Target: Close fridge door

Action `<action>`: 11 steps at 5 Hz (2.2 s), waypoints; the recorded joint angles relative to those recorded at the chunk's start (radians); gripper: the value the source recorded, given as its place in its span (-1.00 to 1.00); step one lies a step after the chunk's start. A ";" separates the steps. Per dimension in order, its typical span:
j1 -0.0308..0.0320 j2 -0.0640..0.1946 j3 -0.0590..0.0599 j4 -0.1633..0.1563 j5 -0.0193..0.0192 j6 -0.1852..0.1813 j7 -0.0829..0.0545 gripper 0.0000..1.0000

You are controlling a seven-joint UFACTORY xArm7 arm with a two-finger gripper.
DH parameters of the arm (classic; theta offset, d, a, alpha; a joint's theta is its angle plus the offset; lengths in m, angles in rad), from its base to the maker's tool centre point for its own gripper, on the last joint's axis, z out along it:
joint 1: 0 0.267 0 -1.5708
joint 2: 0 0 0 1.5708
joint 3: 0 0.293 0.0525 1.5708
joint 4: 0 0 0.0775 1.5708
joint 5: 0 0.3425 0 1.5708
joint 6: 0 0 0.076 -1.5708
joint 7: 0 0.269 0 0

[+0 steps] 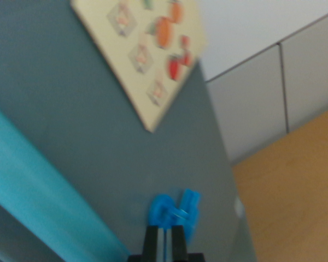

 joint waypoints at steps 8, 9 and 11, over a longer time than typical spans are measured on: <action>0.0020 0.145 0.127 0.128 0.0000 0.000 0.000 1.00; 0.0020 0.183 0.149 0.172 0.0000 0.000 0.000 1.00; 0.0020 0.210 0.162 0.198 0.0000 0.000 0.000 1.00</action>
